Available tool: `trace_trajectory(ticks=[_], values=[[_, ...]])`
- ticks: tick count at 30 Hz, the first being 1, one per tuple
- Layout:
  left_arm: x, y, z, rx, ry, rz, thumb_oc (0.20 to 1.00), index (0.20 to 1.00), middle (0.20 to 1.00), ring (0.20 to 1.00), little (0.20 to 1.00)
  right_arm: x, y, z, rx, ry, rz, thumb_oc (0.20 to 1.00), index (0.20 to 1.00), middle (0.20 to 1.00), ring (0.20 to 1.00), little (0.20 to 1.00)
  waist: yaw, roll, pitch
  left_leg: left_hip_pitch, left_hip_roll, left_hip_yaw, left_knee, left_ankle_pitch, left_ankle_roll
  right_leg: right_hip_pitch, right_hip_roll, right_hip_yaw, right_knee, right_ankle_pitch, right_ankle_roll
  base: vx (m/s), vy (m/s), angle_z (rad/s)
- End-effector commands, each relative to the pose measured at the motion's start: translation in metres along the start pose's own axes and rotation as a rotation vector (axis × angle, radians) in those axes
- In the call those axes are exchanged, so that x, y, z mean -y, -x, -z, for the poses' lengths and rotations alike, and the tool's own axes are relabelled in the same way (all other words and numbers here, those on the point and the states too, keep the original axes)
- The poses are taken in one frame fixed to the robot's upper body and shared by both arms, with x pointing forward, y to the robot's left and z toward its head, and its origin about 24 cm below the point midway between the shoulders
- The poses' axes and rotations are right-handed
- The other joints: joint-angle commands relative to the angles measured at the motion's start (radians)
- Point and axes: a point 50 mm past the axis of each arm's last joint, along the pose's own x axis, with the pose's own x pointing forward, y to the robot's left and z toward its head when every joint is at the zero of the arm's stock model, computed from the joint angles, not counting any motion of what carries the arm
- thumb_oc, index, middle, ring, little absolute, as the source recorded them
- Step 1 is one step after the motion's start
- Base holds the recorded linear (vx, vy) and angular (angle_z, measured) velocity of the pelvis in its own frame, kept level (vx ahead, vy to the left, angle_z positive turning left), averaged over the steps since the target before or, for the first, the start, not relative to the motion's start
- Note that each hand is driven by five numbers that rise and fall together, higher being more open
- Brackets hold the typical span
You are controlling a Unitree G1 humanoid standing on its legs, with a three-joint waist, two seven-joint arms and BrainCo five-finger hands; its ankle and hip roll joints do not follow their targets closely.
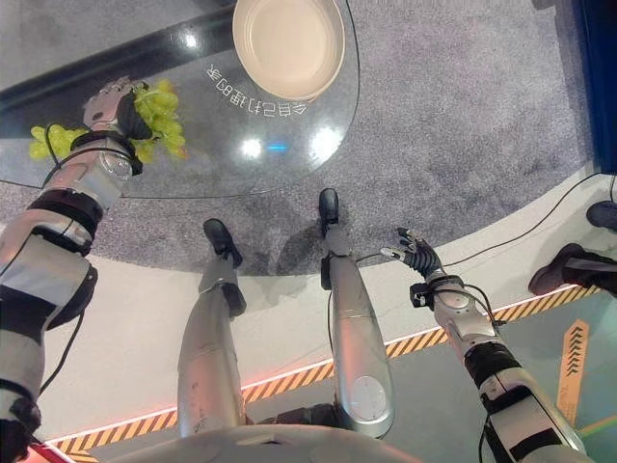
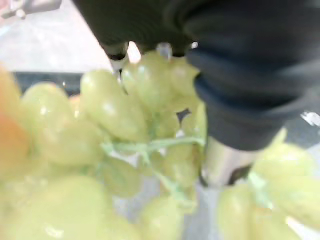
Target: Pick up fruits into the plate
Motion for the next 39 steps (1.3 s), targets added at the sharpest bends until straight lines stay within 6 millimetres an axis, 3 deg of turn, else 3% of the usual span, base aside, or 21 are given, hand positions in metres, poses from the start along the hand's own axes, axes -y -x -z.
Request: trace_trajectory(ticks=[1,6,11,15,18,20,21,28,39], values=[[0.058,0.032,0.065,-0.26,-0.148,0.277,0.2,0.2,0.2,0.2,0.2,0.008,0.0,-0.016,0.058,-0.016,0.027,1.0,1.0,1.0,1.0,1.0,-0.012,-0.061,0.022,-0.034,-0.092,0.044,0.044,-0.095,0.034,-0.002,0.084,-0.035,0.017,-0.035,-0.013,-0.07,-0.018,-0.05],[0.061,0.034,0.065,-0.248,-0.253,0.256,0.2,0.2,0.2,0.2,0.2,0.007,-0.002,-0.023,0.085,-0.02,0.038,1.0,1.0,1.0,1.0,1.0,-0.012,-0.064,0.022,-0.032,-0.094,0.041,0.033,-0.094,0.034,0.0,0.085,-0.036,0.009,-0.03,-0.01,0.0,0.0,0.0],[0.068,0.037,0.062,-0.184,-0.474,0.276,0.2,0.2,0.2,0.2,0.2,0.006,-0.004,-0.026,0.097,-0.023,0.046,1.0,1.0,1.0,1.0,1.0,-0.009,-0.066,0.022,-0.025,-0.099,0.039,0.019,-0.089,0.031,0.011,0.081,-0.042,-0.01,-0.019,-0.006,0.0,0.0,0.0],[0.073,0.039,0.059,-0.168,-0.469,0.26,0.2,0.2,0.2,0.2,0.2,0.004,-0.006,-0.026,0.1,-0.025,0.048,1.0,1.0,1.0,1.0,1.0,-0.005,-0.067,0.022,-0.02,-0.1,0.039,0.015,-0.09,0.031,0.018,0.079,-0.045,-0.015,-0.017,-0.004,0.0,0.0,0.0],[0.073,0.039,0.057,-0.165,-0.349,0.193,0.2,0.2,0.2,0.2,0.2,0.002,-0.004,-0.024,0.103,-0.029,0.044,1.0,1.0,1.0,1.0,1.0,-0.001,-0.067,0.022,-0.016,-0.103,0.036,0.01,-0.088,0.033,0.024,0.081,-0.044,-0.018,-0.017,-0.003,0.0,0.0,0.0],[0.07,0.038,0.052,-0.174,-0.202,0.136,0.2,0.2,0.2,0.2,0.2,0.001,-0.004,-0.023,0.103,-0.027,0.037,1.0,1.0,1.0,1.0,1.0,0.002,-0.064,0.022,-0.006,-0.107,0.033,-0.001,-0.084,0.033,0.033,0.083,-0.042,-0.024,-0.017,-0.003,0.0,0.0,0.0],[0.066,0.036,0.049,-0.177,-0.018,0.068,0.2,0.2,0.2,0.2,0.2,-0.002,-0.002,-0.021,0.103,-0.027,0.028,1.0,1.0,1.0,1.0,1.0,0.008,-0.06,0.022,0.01,-0.11,0.032,-0.016,-0.078,0.033,0.046,0.083,-0.043,-0.028,-0.02,-0.001,0.0,0.0,0.0],[0.048,0.034,0.036,-0.111,0.469,-0.137,0.2,0.2,0.2,0.2,0.2,-0.015,0.01,-0.007,0.103,-0.019,0.0,1.0,1.0,1.0,1.0,1.0,0.038,-0.033,0.022,0.088,-0.125,0.02,-0.052,-0.072,0.032,0.113,0.07,-0.059,-0.034,-0.038,-0.001,0.0,0.001,0.0],[0.017,0.045,0.008,0.087,0.88,-0.369,0.2,0.2,0.2,0.2,0.2,-0.019,0.025,0.007,0.127,0.055,-0.011,1.0,1.0,1.0,1.0,1.0,0.094,0.006,0.022,0.311,-0.13,0.013,-0.11,-0.089,0.026,0.325,0.023,-0.098,-0.062,-0.082,0.005,-0.01,-0.002,0.08]])
